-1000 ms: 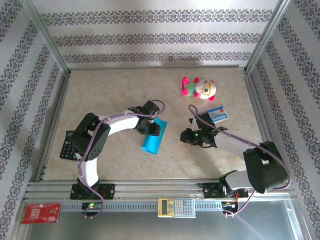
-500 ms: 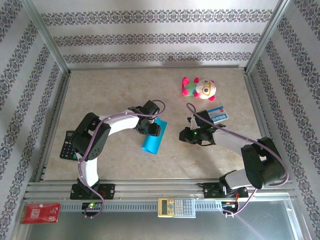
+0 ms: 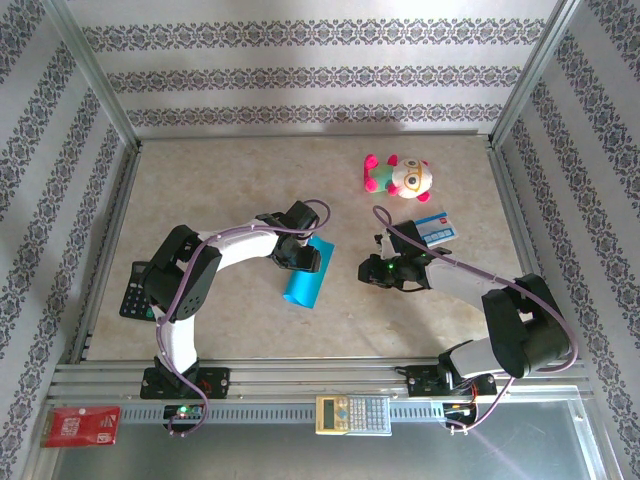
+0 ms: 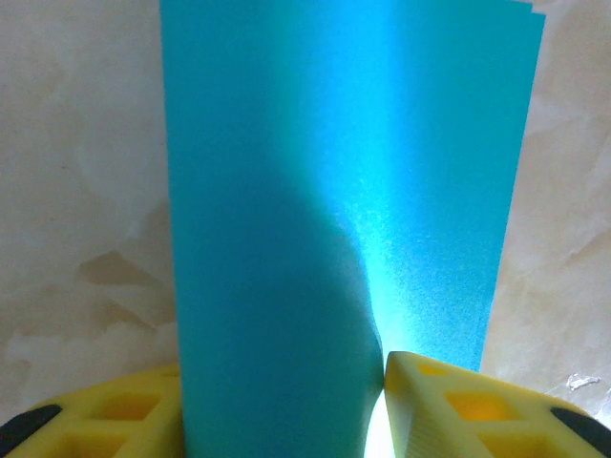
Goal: Fold a paper plane with a square sheet of paper (pick it up from the middle)
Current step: First fold in half a square sheet of paper at the center of the table.
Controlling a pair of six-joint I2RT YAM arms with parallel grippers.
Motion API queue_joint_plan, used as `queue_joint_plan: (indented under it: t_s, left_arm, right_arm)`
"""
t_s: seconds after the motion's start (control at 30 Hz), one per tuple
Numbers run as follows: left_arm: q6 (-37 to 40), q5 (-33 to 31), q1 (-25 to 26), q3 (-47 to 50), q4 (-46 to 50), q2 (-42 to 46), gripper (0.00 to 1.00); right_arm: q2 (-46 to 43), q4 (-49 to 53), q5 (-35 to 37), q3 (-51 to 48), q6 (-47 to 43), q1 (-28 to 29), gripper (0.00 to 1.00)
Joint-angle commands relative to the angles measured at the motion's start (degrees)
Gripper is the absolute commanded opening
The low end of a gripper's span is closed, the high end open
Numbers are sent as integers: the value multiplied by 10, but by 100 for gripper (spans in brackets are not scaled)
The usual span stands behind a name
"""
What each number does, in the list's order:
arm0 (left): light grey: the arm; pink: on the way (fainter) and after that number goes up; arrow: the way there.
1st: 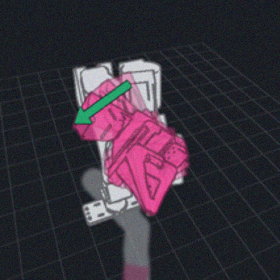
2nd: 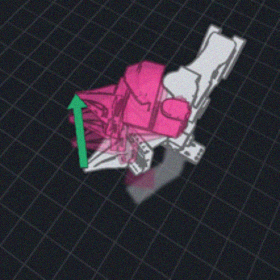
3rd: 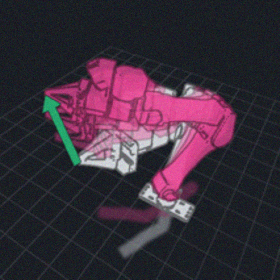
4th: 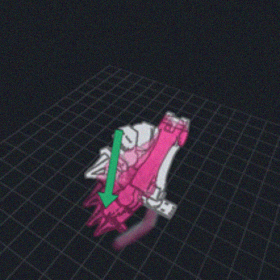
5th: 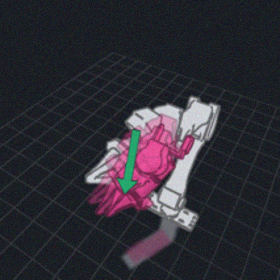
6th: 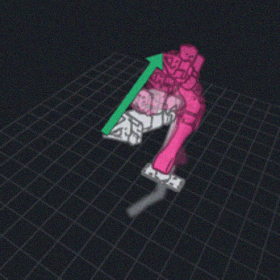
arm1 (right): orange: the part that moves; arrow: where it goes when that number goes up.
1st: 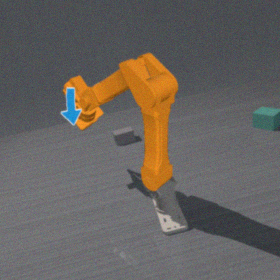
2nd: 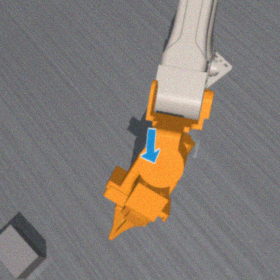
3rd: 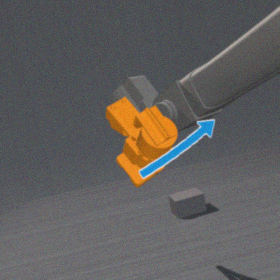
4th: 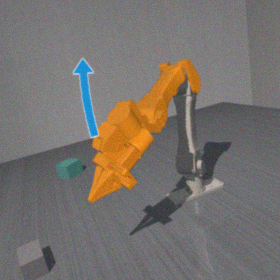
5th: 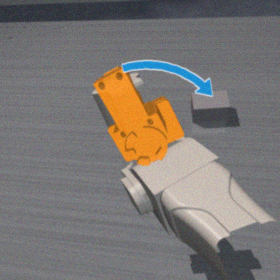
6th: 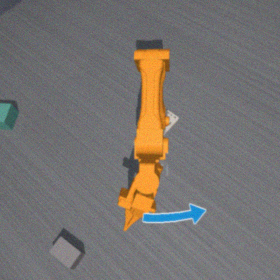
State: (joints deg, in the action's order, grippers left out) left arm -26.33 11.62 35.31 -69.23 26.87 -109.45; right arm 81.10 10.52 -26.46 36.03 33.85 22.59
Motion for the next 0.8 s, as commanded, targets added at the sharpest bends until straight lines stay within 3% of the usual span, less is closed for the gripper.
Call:
queue_joint_plan:
  t_s: [0.0,0.77]
  left_arm:
    - [-14,-77,-6,23,26,-41,49]
    - [30,-68,-6,26,44,-50,55]
  right_arm:
    - [4,1,-8,8,-5,-8,21]
    - [8,1,-11,9,-7,-8,20]
